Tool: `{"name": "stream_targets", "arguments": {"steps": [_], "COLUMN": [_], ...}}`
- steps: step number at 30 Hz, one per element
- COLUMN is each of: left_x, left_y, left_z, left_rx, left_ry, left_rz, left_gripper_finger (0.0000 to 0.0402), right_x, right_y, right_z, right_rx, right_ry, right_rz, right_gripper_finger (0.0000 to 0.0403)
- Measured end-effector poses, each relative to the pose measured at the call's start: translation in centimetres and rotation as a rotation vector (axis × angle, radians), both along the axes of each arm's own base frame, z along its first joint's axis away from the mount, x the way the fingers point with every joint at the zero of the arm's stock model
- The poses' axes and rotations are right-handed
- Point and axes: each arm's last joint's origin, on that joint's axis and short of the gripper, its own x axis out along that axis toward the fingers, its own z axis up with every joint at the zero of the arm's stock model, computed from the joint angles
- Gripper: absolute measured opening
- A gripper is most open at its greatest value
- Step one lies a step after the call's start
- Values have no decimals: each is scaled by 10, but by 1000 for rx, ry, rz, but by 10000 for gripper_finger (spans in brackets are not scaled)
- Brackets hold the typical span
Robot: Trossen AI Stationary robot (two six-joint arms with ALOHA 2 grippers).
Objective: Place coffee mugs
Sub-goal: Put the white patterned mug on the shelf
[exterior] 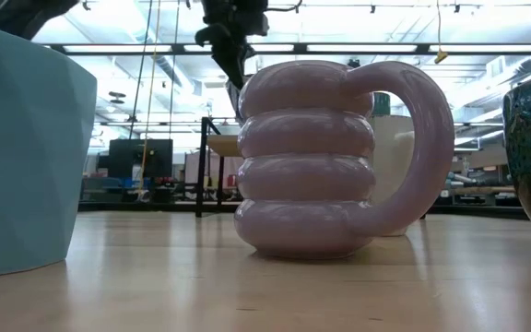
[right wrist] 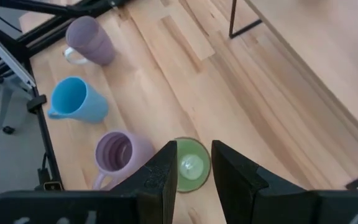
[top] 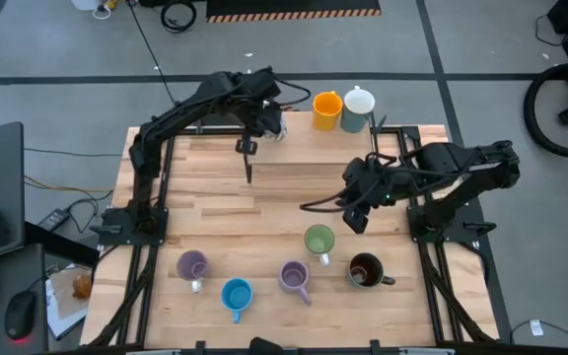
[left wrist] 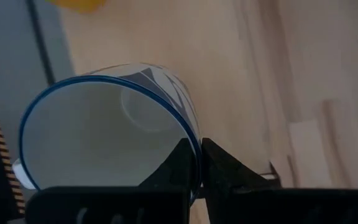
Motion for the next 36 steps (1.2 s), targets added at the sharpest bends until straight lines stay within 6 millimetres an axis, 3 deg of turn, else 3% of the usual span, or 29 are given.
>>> {"name": "stream_targets", "arguments": {"steps": [7,13,21,36], "left_x": [4,9,14,22], "left_y": [-4,-11,-10,-5], "left_z": [-13,-13,-10,-6], "left_rx": [-4,18,84,115], "left_ry": [85,84,48,-53], "left_rz": [-24,-46,-51,5], "left_gripper_finger": [22,24,95,97], "right_x": [5,5,6,6], "right_y": [-6,-7,-6,-6], "right_z": [3,3,3,3], "right_rx": [-15,-21,-14,-25], "right_ry": [-32,-31,-42,-42], "right_rz": [34,41,39,54], "right_gripper_finger": [105,105,105,105]}}
